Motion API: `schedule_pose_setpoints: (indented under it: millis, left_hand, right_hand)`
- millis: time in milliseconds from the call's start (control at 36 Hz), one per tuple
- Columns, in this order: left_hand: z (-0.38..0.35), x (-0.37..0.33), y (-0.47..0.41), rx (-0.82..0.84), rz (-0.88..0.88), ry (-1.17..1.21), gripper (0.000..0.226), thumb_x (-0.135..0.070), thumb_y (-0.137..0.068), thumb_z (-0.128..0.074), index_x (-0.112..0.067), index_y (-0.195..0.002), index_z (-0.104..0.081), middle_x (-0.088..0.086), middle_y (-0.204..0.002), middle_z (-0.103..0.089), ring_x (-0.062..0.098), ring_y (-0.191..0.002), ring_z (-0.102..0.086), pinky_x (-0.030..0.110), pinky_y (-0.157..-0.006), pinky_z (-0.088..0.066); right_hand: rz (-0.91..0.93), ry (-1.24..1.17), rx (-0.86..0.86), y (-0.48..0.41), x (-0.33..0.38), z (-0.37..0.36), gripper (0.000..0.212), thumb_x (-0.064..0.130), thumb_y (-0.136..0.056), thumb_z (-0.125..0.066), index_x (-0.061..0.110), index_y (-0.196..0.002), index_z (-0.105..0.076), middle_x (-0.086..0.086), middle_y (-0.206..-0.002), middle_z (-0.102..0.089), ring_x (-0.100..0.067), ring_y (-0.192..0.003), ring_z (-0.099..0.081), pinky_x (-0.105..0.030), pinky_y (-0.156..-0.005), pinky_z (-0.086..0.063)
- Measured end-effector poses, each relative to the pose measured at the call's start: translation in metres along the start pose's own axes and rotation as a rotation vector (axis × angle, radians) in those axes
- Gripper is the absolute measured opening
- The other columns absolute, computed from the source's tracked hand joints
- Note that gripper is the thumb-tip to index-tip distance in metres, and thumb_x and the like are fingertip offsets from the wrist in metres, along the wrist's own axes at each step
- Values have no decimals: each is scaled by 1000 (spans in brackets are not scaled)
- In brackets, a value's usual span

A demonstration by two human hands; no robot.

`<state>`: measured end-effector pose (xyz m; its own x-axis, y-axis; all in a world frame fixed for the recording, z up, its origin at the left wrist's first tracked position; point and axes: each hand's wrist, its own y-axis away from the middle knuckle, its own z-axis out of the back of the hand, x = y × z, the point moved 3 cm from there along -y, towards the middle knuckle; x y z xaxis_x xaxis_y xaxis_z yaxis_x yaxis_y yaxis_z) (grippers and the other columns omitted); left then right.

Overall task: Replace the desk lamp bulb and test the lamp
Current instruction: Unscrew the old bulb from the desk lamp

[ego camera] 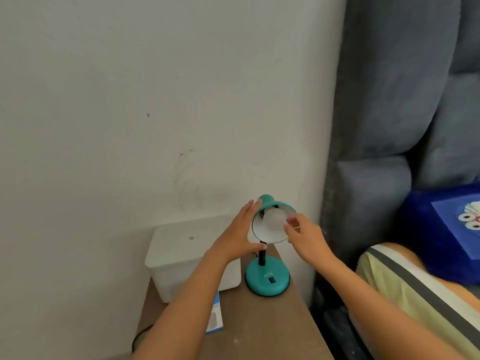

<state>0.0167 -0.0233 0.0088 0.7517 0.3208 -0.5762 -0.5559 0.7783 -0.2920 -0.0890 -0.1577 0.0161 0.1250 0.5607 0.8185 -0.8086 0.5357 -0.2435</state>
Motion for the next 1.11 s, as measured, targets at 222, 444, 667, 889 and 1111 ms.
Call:
schedule_pose_setpoints:
  millis: [222, 444, 667, 889, 1111]
  left_hand:
    - [-21, 14, -26, 14, -58, 68, 115, -12, -72, -79, -61, -135, 5, -10, -158, -4, 7, -144, -12, 18, -105, -23]
    - [-20, 16, -29, -30, -127, 85, 98, -5, -74, -76, -48, -137, -13, -3, -153, -23, 3, -133, -26, 16, -107, -25]
    - [-22, 21, -27, -46, -134, 94, 101, -4, -73, -76, -48, -138, -14, -5, -149, -28, 2, -131, -29, 21, -107, -29]
    - [-22, 19, -26, -52, -131, 113, 100, -2, -73, -76, -46, -139, -15, -6, -148, -29, 0, -127, -30, 20, -106, -30]
    - [-23, 20, -26, -60, -126, 99, 99, -4, -73, -76, -44, -140, -15, -5, -149, -29, -3, -126, -29, 14, -103, -27]
  right_hand:
    - [-484, -739, 181, -28, -14, -30, 50, 39, -97, -38, 11, -138, -32, -20, -121, -47, -30, -103, -59, -35, -90, -50]
    - [-323, -601, 198, -48, -18, -27, 40, 38, -91, -52, 16, -125, -47, -12, -129, -53, -24, -112, -56, -34, -83, -55]
    - [-236, -417, 126, -44, -23, -34, 49, 45, -90, -50, 15, -128, -41, -11, -127, -52, -25, -104, -60, -42, -90, -54]
    - [-93, -240, 35, -42, -17, -35, 54, 35, -91, -51, 12, -136, -34, -8, -131, -45, -21, -111, -50, -38, -91, -52]
    - [-118, -255, 39, -41, -21, -37, 59, 39, -90, -53, 9, -137, -32, -10, -132, -45, -22, -111, -53, -35, -89, -54]
